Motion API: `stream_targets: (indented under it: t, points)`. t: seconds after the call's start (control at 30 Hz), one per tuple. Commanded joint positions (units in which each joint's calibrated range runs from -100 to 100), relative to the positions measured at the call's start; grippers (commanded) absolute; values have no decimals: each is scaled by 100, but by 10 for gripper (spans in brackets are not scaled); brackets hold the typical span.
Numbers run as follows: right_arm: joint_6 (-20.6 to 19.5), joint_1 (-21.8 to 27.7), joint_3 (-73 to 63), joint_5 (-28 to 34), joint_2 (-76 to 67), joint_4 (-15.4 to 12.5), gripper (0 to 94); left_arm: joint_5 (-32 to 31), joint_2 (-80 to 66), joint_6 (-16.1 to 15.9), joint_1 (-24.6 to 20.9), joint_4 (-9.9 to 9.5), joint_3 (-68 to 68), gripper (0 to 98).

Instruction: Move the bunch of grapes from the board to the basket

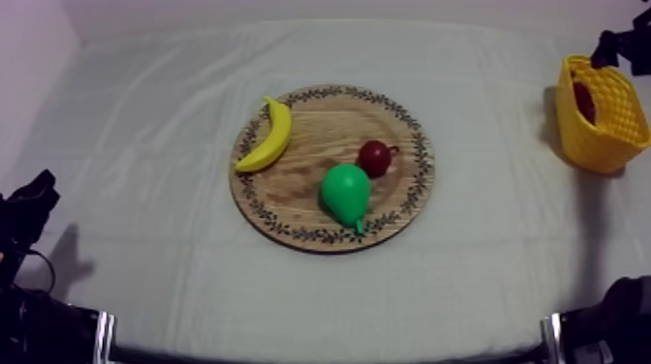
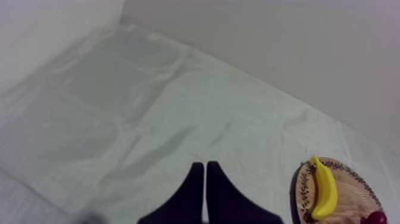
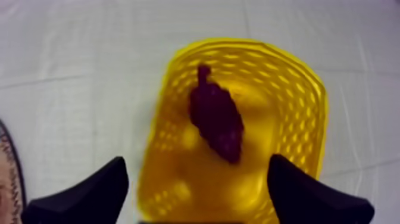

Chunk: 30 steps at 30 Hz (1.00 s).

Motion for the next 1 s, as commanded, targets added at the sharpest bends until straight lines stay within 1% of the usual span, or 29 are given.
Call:
stream_targets:
  t: [0.0,0.07,0.13,0.3,0.4,0.53,0.57,0.7,0.73,0.83,0.97]
  points:
    - [-46,-73,488,50,-1013,-24,761,-1,5,-1,-3,0,0,1]
    - [-112,-165,835,71,-1584,-20,724,-1,5,-2,-3,0,0,1]
    - [-226,-308,1218,20,-2185,47,688,-1,5,-3,-3,0,0,1]
    - [-587,-824,2338,-203,-3889,354,590,-1,5,-3,-3,0,0,1]
    - [-726,-1064,2854,-113,-4815,489,536,-1,5,-4,-3,0,0,1]
    - [-859,-1251,3441,-125,-5779,564,439,-1,5,-4,-3,0,0,1]
    - [-887,-1293,3617,-184,-5996,575,399,-1,5,-4,-3,0,0,1]
    - [-933,-1388,4494,-563,-6857,576,185,-1,5,-4,-3,0,0,1]
    - [-945,-1398,4738,-648,-7079,572,147,-1,5,-4,-3,0,0,1]
    - [-989,-1425,5433,-810,-7704,564,82,-1,5,-1,-3,0,0,1]
    - [-1126,-1500,6137,-866,-8354,616,49,-1,5,-1,-3,0,0,1]
